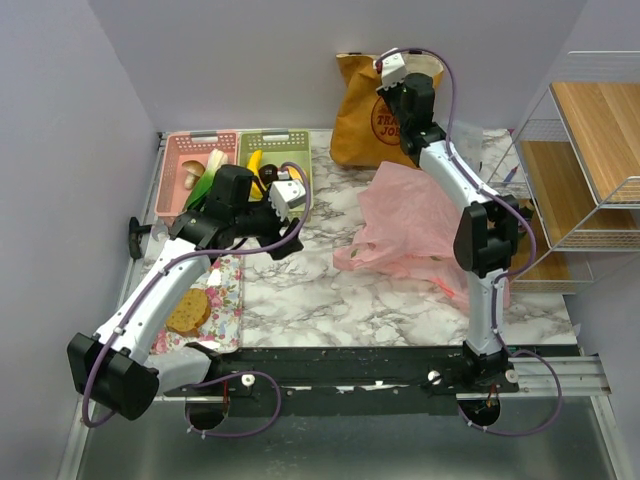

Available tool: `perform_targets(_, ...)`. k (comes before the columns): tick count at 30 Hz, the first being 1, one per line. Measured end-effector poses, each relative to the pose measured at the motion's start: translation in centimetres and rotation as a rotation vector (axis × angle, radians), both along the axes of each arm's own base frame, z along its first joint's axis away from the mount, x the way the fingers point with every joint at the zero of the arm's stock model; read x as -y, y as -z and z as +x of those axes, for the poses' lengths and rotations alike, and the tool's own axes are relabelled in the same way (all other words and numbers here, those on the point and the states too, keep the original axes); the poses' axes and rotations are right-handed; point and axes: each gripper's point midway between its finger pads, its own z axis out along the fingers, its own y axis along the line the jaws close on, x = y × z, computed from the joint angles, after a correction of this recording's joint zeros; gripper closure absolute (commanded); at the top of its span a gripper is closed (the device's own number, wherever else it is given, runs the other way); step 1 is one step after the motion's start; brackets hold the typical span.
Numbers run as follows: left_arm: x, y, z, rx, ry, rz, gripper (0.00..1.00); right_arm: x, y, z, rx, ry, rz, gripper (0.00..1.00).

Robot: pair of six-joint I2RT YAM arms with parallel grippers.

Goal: Untie the knot of the grocery bags and take out the mixed food

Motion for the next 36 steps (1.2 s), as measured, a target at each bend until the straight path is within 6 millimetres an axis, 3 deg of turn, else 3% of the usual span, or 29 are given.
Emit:
perform_targets(5, -0.6, 0.4, 0.3, -0.005, -0.029, 0.012, 0.26, 0.3, -3.2, 1.2, 0.125, 0.038, 0.088, 0.99)
perform_targets(11, -2.6, -0.2, 1.7, -0.021, -0.128, -0.023, 0.18, -0.8, -7.0, 1.0, 0.195, -0.012, 0.237, 0.99)
perform_targets(14, -3.4, -1.5, 1.9, -0.002, -0.162, -0.062, 0.09, -2.1, -9.0, -0.1, 0.203, -0.097, 0.316, 0.99)
perform_targets(18, -4.7, -5.3, 1.8, 0.075, -0.226, -0.157, 0.03, -3.6, -12.0, -2.3, 0.190, -0.226, 0.401, 0.99)
perform_targets(23, -8.6, -10.1, 3.7, 0.137, -0.400, -0.273, 0.01, -6.6, -17.1, -7.1, 0.177, -0.445, 0.512, 0.99)
perform_targets(29, -14.2, -14.5, 6.1, 0.178, -0.624, -0.369, 0.01, -12.0, -22.5, -15.0, 0.131, -0.776, 0.618, 0.99)
perform_targets(32, -16.5, -15.4, 6.8, 0.186, -0.706, -0.384, 0.01, -15.1, -22.6, -20.1, 0.043, -0.960, 0.619, 0.99)
perform_targets(36, -18.2, -16.5, 7.3, 0.215, -0.768, -0.367, 0.02, -18.3, -19.8, -26.8, -0.117, -1.149, 0.577, 0.99)
